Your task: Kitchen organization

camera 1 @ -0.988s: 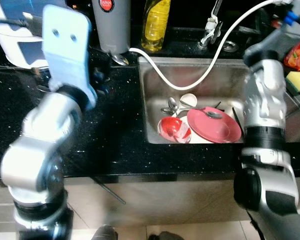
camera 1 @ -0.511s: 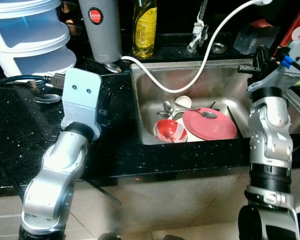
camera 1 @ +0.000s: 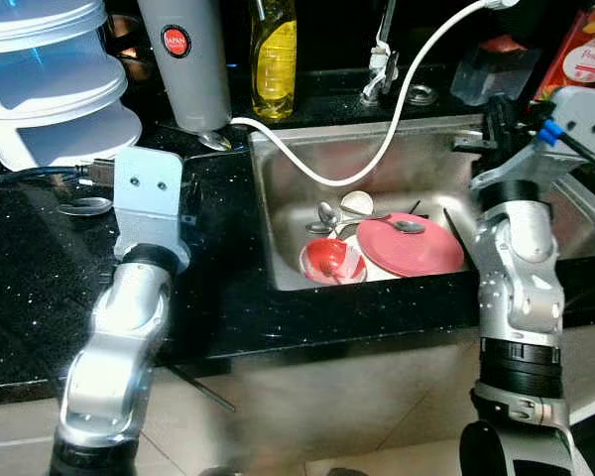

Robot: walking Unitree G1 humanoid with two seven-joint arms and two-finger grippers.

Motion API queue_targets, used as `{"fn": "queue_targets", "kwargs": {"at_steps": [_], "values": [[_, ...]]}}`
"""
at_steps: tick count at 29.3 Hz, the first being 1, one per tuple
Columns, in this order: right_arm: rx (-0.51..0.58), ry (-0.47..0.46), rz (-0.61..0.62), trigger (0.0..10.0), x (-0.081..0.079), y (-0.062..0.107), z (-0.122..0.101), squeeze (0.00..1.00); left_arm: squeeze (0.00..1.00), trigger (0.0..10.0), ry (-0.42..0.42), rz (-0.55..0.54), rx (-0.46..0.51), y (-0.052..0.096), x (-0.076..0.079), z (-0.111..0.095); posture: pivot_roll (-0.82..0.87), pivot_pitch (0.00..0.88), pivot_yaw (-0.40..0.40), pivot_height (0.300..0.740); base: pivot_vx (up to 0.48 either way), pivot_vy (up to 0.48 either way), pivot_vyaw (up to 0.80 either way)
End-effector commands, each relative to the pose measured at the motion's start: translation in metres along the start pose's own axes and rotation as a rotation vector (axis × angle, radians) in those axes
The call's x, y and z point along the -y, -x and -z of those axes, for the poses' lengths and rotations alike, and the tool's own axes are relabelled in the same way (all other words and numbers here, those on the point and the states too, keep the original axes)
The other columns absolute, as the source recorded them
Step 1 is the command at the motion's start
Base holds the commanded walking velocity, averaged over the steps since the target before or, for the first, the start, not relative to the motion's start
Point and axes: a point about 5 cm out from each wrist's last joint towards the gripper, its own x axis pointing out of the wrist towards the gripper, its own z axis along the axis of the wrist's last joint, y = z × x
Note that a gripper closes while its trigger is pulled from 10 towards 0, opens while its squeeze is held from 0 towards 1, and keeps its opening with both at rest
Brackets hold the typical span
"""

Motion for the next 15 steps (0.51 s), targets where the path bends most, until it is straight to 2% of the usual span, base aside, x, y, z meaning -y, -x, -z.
{"fn": "queue_targets", "kwargs": {"at_steps": [1, 12, 15], "values": [[0.02, -0.006, -0.006, 10.0, -0.0026, -0.0013, -0.0059, 0.0, 0.0, 10.0, 0.006, -0.021, 0.006, -0.0024, -0.0015, 0.0003, 0.1, 0.0, 0.027, 0.74, 0.0, 0.0, 0.0], [0.016, -0.017, -0.025, 10.0, -0.0095, -0.0044, -0.0054, 0.0, 0.0, 10.0, 0.032, -0.01, 0.041, -0.0043, 0.0028, -0.0025, 0.1, 0.0, 0.016, 0.74, 0.0, 0.0, 0.0], [0.013, -0.019, -0.028, 10.0, -0.0101, -0.005, -0.0048, 0.0, 0.0, 10.0, 0.033, -0.011, 0.046, -0.0043, 0.0026, -0.002, 0.1, 0.0, 0.013, 0.74, -0.32, 0.0, 0.0]]}}
